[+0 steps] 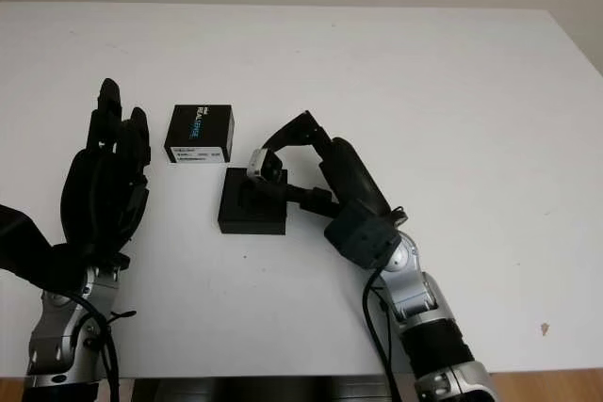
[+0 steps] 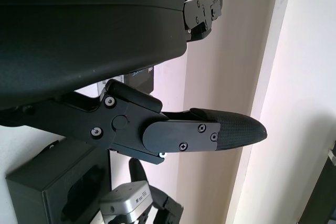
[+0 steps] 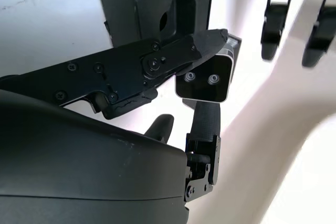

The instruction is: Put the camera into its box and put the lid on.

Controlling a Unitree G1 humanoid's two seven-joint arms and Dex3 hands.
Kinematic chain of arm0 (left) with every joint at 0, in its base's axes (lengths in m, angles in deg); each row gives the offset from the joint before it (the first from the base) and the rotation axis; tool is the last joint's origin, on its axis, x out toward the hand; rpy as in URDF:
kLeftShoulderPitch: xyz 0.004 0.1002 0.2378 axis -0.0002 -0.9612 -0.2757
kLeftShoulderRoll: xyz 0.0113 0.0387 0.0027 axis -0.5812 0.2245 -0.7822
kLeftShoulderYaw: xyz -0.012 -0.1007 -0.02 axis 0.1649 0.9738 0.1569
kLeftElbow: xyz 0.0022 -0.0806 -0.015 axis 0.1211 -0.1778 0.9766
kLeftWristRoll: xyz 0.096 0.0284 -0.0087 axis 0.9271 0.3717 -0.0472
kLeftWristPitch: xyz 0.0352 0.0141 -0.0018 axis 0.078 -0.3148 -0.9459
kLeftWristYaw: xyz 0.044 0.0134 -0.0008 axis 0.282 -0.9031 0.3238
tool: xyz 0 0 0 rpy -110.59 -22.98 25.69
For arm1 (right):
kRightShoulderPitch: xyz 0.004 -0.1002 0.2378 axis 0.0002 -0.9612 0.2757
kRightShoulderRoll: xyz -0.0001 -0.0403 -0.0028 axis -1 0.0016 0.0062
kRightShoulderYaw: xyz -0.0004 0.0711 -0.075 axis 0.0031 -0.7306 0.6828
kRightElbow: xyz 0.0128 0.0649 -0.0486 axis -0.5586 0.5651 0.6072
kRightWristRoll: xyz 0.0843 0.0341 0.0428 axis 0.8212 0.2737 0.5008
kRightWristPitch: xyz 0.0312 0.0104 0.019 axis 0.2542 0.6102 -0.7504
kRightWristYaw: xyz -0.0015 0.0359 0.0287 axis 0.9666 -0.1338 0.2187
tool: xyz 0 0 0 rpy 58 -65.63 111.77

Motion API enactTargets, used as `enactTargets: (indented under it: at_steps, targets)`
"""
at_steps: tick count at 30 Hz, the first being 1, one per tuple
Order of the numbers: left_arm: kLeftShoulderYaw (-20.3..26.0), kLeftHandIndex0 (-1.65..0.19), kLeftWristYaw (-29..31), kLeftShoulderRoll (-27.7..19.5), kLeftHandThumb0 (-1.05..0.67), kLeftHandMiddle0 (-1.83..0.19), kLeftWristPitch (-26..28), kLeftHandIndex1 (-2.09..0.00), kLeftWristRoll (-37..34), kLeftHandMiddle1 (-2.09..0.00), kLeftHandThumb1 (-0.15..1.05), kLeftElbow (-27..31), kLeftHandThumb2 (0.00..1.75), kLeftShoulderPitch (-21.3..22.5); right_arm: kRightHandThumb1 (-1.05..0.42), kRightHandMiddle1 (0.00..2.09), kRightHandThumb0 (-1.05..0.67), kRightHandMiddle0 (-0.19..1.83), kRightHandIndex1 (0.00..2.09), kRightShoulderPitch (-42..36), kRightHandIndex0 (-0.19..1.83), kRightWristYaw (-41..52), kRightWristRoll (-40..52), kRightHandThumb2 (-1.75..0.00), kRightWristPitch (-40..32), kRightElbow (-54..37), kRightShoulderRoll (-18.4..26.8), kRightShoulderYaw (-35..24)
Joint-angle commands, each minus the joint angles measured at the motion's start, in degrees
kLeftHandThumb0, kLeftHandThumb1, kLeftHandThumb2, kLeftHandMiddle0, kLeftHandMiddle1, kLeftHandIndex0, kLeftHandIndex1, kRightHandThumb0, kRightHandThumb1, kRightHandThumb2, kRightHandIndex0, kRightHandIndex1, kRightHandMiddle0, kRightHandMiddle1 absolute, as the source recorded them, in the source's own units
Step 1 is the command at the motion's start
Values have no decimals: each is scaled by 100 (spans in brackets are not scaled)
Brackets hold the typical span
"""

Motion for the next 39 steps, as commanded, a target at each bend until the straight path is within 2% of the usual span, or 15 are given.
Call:
enactTargets:
  at_steps: [1,6,12,16,24,29,39]
  targets:
    - [-44,19,-29,41,-75,19,-49,0,61,0,105,76,41,8,-104,176,-52,20,100,305,0,439,242,-7,-371,-228,241,-143]
    - [-63,19,-15,89,-75,19,-147,0,80,0,105,35,41,6,-99,170,-47,30,84,846,13,1424,780,-5,-1268,-532,567,-348]
    - [-99,19,-53,111,-75,19,-103,0,119,0,105,73,42,-27,-96,173,-47,41,70,1339,22,2229,894,-5,-2327,-835,888,-253]
    - [-109,19,-61,111,-74,19,-133,0,144,0,105,73,43,-46,-95,173,-47,41,59,1464,24,2544,945,-5,-2819,-935,920,-210]
    - [-130,19,-100,118,-74,19,-111,0,202,0,105,105,45,-57,-95,180,-49,37,52,1517,24,2681,988,-6,-3601,-1183,854,-77]
    - [-129,19,-97,129,-74,19,-129,0,187,0,105,94,44,-48,-97,186,-48,35,50,1278,23,2281,795,-6,-3948,-1564,683,108]
    - [-121,19,-94,143,-75,19,-144,0,179,0,105,91,43,-57,-100,190,-44,33,53,792,16,1834,529,-6,-3463,-1733,521,307]
